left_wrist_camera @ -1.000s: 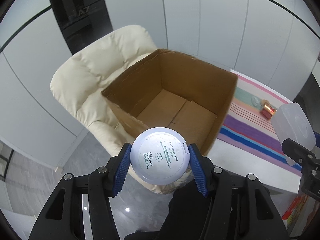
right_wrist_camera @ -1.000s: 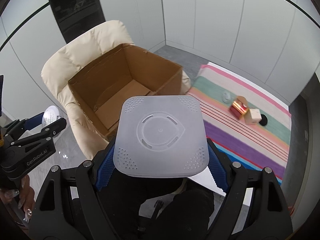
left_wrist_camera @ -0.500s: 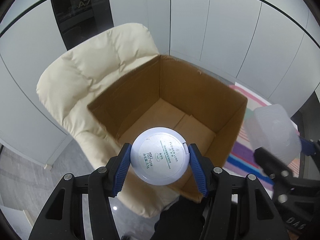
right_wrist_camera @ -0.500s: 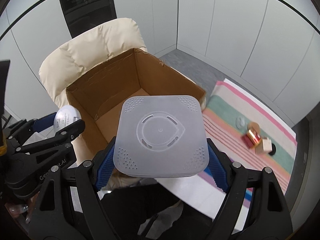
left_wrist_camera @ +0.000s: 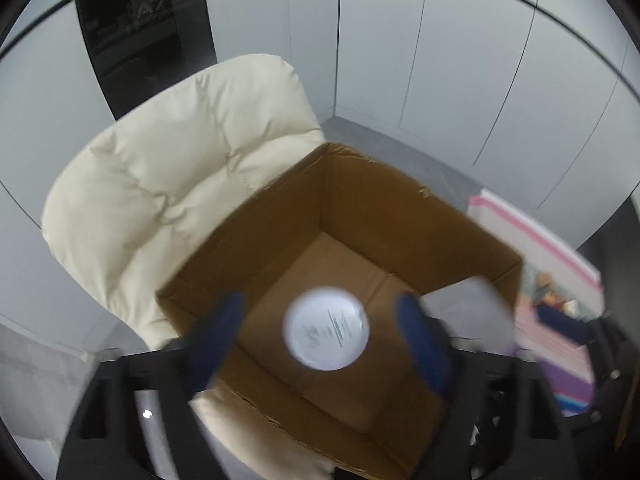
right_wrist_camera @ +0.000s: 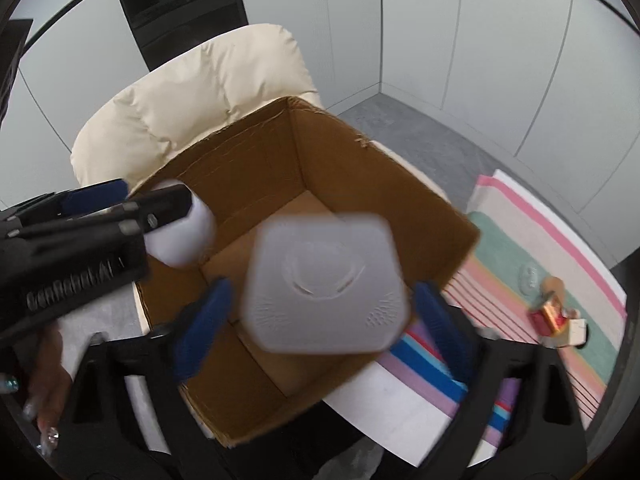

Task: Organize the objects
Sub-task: 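Open both tools to drop the compact and container into the box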

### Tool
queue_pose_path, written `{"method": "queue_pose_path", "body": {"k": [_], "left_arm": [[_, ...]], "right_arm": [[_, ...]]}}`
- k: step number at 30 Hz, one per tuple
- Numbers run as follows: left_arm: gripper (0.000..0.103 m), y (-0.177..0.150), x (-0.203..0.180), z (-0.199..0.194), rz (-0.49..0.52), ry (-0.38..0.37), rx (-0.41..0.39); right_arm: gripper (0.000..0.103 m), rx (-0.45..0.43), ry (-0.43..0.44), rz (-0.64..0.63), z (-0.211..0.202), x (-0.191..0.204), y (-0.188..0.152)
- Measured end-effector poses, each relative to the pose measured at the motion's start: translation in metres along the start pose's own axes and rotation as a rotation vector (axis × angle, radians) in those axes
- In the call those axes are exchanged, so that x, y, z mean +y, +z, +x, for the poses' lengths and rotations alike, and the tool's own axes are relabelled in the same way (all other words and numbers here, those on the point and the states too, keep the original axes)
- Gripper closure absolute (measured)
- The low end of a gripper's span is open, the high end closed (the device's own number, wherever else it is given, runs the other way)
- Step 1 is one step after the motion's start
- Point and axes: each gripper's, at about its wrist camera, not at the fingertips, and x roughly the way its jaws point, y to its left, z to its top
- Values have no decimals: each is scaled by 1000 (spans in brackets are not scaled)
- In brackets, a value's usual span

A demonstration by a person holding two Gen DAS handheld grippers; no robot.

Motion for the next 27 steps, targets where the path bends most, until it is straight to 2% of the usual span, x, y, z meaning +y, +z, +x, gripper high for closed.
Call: {"method": "queue_pose_path", "body": {"k": [4, 8, 16, 27], "left_arm": [[2, -5, -5, 0, 46, 20, -8], [2, -8, 0, 4, 36, 34, -3], [2, -14, 2, 4, 23, 19, 11], [2, -39, -6, -28, 6, 21, -19]], "right_arm": [[0, -20, -25, -36, 5, 8, 3], [0, -30, -53, -49, 5, 13, 3], [0, -14, -40, -8, 6, 4, -1], [0, -20, -71, 19, -19, -11, -18]]}}
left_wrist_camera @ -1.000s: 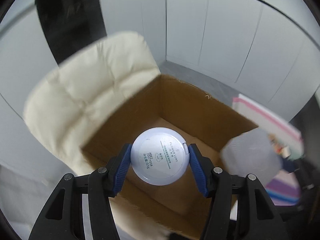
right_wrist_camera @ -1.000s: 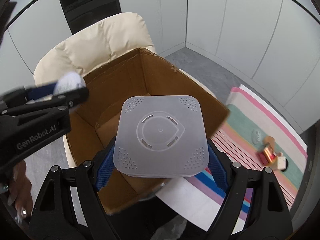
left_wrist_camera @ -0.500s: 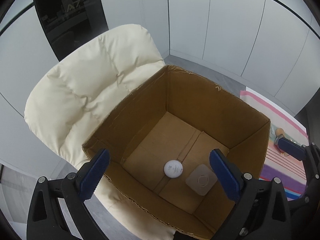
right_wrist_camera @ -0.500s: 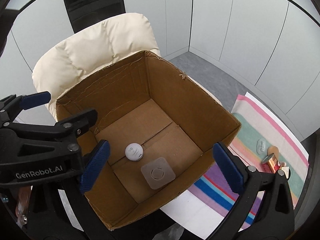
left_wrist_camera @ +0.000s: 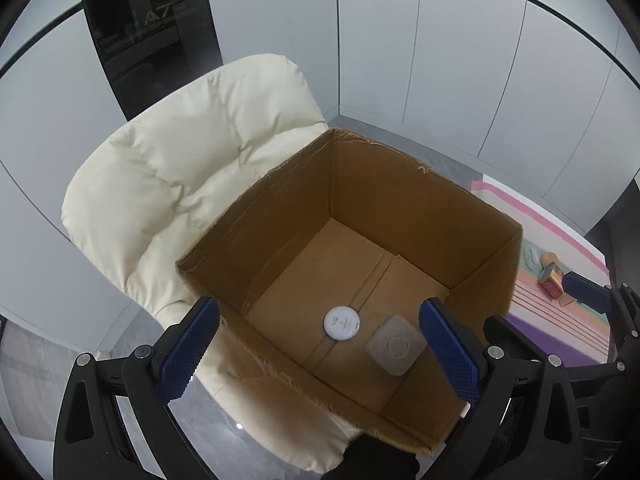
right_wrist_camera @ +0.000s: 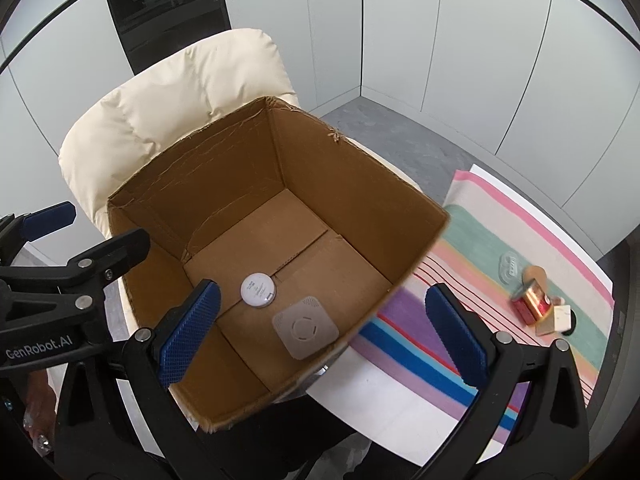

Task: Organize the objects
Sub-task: 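Open both tools to drop the compact and container into the box, then withdraw both tools from the box back toward the table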

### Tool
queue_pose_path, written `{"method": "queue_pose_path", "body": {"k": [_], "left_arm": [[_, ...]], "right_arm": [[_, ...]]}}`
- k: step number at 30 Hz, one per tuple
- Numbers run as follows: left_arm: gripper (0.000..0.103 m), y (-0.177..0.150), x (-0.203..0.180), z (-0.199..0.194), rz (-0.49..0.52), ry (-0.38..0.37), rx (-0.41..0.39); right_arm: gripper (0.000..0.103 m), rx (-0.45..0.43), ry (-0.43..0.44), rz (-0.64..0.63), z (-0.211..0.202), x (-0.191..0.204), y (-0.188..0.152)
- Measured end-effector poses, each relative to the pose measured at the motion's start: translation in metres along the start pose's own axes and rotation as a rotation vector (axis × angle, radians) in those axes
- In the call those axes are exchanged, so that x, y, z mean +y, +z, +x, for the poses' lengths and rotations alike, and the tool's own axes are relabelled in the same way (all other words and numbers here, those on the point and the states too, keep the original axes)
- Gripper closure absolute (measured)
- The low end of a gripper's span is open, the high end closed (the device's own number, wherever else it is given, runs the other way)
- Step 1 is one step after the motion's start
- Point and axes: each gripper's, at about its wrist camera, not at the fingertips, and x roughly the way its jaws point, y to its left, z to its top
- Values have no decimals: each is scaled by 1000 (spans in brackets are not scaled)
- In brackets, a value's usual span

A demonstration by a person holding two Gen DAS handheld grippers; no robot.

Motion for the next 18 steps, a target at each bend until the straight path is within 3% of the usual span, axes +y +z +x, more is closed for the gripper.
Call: {"method": "queue_pose_path", "body": {"k": [10, 18], "left_arm": [[2, -40, 2, -56, 0, 44, -61], [3, -83, -1, -83, -63, -25, -36]], "right_arm": [[0, -3, -3, 33, -46, -3, -34], [0, -4, 11, 69, -85, 0, -74]]}}
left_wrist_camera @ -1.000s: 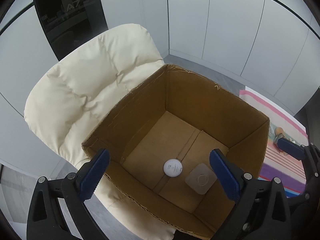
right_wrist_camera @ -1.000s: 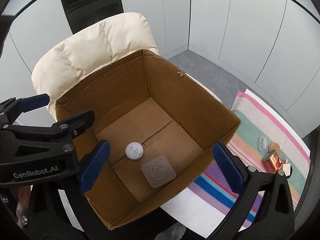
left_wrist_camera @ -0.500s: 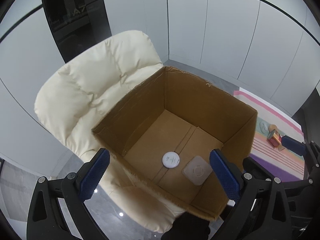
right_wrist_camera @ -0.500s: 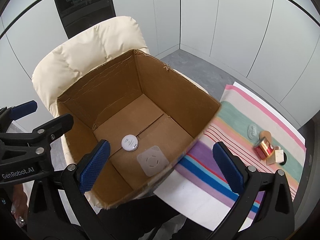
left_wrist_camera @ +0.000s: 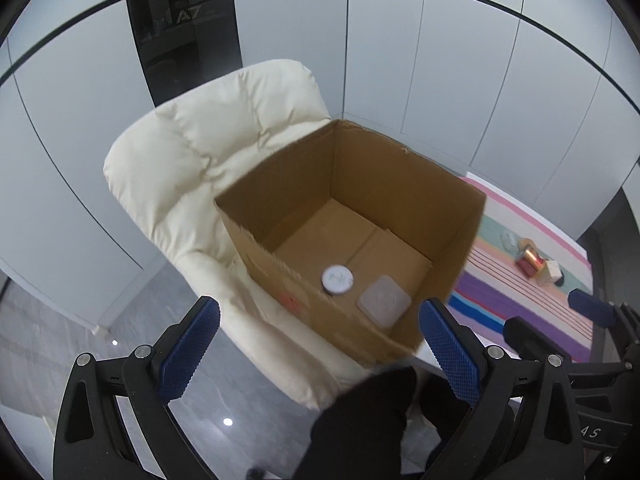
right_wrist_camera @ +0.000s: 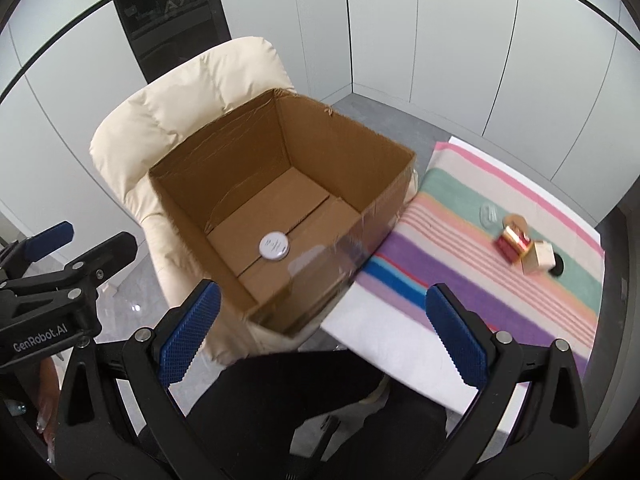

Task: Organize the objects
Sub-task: 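Withdraw both tools from the box back toward the table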

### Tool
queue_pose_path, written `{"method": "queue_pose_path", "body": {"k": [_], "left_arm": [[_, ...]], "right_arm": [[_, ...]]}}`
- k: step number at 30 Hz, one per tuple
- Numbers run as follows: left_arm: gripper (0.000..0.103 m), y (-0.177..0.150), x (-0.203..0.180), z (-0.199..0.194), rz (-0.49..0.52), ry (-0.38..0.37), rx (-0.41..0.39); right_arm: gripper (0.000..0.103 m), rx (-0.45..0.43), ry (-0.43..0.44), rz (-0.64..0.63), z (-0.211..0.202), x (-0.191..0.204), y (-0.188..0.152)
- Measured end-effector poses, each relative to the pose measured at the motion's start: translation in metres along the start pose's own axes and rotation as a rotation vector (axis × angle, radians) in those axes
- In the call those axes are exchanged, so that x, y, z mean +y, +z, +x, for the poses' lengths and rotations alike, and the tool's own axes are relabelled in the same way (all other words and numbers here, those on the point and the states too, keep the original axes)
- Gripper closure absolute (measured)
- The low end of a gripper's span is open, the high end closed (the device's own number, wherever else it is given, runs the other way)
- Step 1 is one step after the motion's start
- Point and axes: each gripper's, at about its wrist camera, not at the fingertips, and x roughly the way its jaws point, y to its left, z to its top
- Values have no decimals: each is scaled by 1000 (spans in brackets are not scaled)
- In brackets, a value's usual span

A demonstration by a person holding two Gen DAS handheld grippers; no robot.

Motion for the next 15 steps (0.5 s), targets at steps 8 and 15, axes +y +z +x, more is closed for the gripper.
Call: {"method": "queue_pose_path", "body": {"k": [8, 15], "left_arm": [[3, -39, 2, -16, 17, -35, 3], [3, -58, -3, -29, 59, -29, -10]], "right_arm": [[0, 33, 38, 55, -23, -10, -46], [0, 36, 51, 107, -35, -20, -71]]}}
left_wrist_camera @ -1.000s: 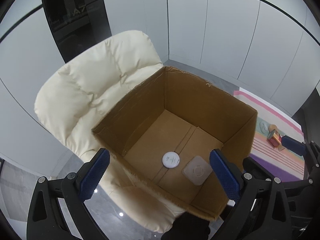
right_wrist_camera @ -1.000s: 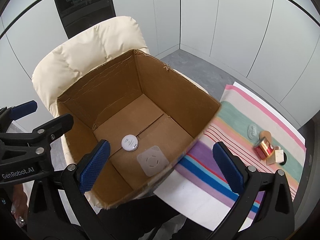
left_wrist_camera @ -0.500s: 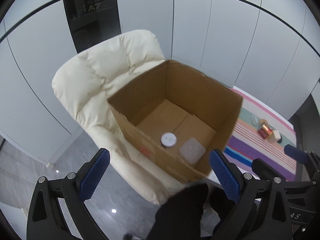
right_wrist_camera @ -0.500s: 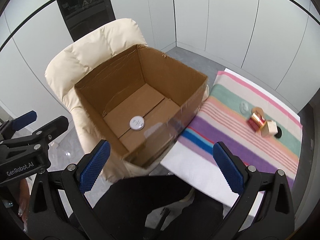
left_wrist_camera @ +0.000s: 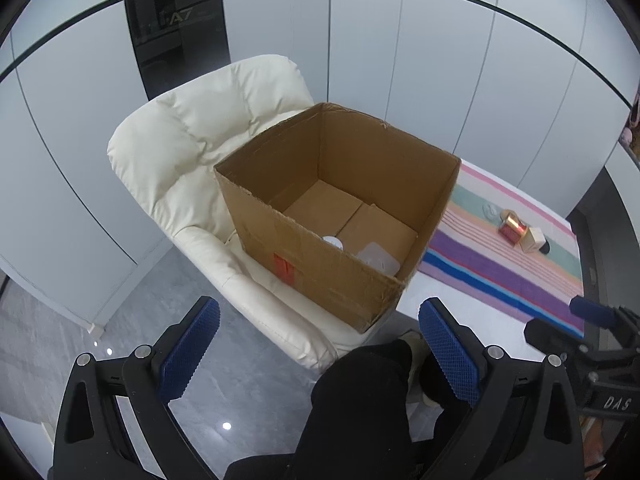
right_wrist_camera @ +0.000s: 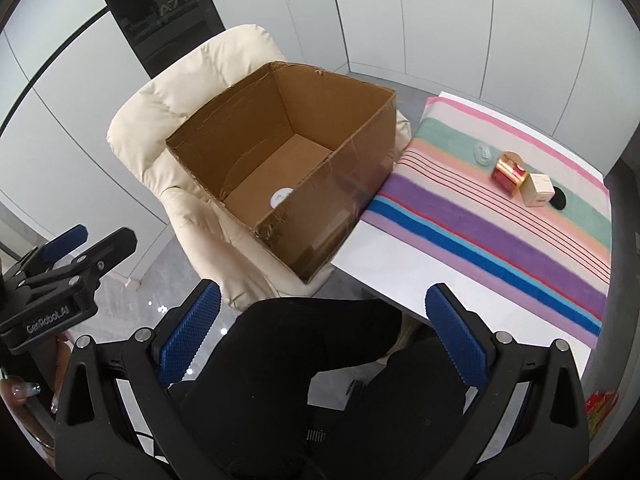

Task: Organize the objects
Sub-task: 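Withdraw both tools from the box back toward the table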

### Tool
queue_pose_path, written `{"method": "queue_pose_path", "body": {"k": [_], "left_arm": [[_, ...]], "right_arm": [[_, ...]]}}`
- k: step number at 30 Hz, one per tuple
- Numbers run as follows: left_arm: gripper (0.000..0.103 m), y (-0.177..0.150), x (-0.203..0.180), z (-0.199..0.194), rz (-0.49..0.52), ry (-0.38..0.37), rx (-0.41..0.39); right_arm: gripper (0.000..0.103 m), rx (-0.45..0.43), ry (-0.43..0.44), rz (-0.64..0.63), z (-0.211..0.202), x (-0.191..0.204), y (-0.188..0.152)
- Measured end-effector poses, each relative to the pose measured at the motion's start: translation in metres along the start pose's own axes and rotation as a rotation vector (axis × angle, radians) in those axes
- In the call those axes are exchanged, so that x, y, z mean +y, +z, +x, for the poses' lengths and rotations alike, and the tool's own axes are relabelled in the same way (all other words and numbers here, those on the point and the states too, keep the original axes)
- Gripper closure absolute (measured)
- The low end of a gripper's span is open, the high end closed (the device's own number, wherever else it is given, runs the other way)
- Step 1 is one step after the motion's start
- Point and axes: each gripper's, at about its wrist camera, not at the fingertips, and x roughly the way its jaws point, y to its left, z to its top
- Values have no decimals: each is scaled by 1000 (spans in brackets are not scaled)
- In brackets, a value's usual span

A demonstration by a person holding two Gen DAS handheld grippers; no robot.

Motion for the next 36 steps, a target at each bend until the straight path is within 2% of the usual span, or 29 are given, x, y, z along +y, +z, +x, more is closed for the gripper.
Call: {"method": "queue_pose_path", "body": {"k": [4, 15, 21, 36], "left_arm": [[3, -1, -8, -1, 23, 11, 4], [3, 12, -47, -5, 75, -68, -9], [3, 18, -80, -4, 141, -103, -7], [3, 16, -183, 2, 297, -226, 19]], "right_arm": [[0, -18, -11, 18, -5, -5, -3], [0, -69, -67, 81, -26, -33, -12], [0, -79, -82, 179, -38, -67, -21], [0, -106, -237, 412, -78, -165, -67]]}}
